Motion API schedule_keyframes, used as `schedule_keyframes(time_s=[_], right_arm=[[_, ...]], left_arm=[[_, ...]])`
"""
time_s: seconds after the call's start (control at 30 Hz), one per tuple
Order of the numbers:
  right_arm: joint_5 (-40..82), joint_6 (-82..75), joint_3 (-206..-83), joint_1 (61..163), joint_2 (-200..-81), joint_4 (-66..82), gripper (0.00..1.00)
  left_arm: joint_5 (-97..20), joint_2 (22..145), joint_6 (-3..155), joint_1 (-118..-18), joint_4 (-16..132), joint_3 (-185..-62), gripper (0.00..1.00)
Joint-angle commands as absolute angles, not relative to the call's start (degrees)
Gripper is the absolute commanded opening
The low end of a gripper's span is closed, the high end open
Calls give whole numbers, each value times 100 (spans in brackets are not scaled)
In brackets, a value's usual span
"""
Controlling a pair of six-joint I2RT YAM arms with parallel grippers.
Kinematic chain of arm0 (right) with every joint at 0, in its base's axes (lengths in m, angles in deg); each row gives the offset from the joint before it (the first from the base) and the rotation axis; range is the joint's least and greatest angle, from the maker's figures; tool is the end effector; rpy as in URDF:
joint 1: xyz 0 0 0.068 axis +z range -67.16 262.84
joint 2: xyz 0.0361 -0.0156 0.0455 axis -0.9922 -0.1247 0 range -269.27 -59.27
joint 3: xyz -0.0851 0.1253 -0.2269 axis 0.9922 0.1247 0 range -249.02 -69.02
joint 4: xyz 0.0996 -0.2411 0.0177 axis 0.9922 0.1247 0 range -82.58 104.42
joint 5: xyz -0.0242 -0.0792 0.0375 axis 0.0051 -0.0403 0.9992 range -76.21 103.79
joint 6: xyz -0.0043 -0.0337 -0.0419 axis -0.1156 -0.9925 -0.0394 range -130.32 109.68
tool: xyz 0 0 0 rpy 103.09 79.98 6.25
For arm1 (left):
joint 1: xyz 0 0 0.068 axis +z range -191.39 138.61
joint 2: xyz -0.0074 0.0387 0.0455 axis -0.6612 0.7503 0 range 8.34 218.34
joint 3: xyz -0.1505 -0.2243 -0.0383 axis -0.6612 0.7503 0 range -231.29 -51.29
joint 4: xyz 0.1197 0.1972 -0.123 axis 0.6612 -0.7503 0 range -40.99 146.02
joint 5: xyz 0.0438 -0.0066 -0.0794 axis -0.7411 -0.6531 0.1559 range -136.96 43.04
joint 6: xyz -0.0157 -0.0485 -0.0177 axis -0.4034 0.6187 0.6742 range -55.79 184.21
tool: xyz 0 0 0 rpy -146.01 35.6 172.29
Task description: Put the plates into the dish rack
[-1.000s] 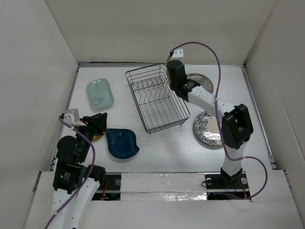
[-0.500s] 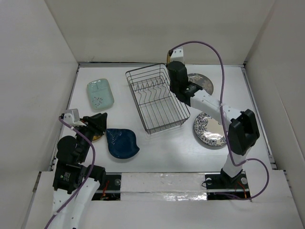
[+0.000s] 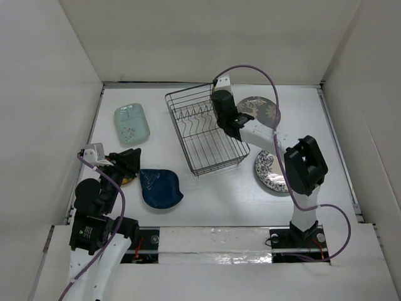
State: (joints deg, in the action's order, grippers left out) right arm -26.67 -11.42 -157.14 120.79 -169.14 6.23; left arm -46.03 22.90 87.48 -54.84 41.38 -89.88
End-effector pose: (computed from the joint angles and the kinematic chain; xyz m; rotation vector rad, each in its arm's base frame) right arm 0.3724 0.2611 0.2913 -0.1674 1.8400 -0.2339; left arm 0.0698 -0.0172 0.3523 -0.1086 1.4246 -0.5417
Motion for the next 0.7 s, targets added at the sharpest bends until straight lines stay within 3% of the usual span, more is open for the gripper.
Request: schedule_keyframes(time_s=[0.0, 0.17, 0.27, 0.3, 0.4, 0.53, 0.67], right_arm=[[-2506, -804, -15753, 12072, -16931, 373, 0], [-2426, -619, -15797, 12072, -17169, 513, 0], [-2488, -514, -15831, 12072, -17073, 636, 21], [-2505, -496, -15832, 12072, -17002, 645, 36], [-2444, -461, -15832, 12072, -16661, 680, 54], [-2128, -373, -15850, 12125, -16177, 918, 61], [-1462, -399, -15674, 12519, -15684, 944, 54]], left_arm=[[-4652, 2293, 8785, -5510, 4310, -8961, 28], [-4652, 2293, 8785, -5510, 4310, -8961, 28], [-4652, 2319, 8785, -5510, 4310, -8961, 28], [-4652, 2310, 8785, -5510, 4310, -8953, 29], [-4652, 2336, 8785, -5510, 4310, -8953, 28], [-4652, 2336, 8776, -5510, 4310, -8953, 28], [-4652, 2328, 8785, -5510, 4309, -8961, 27]])
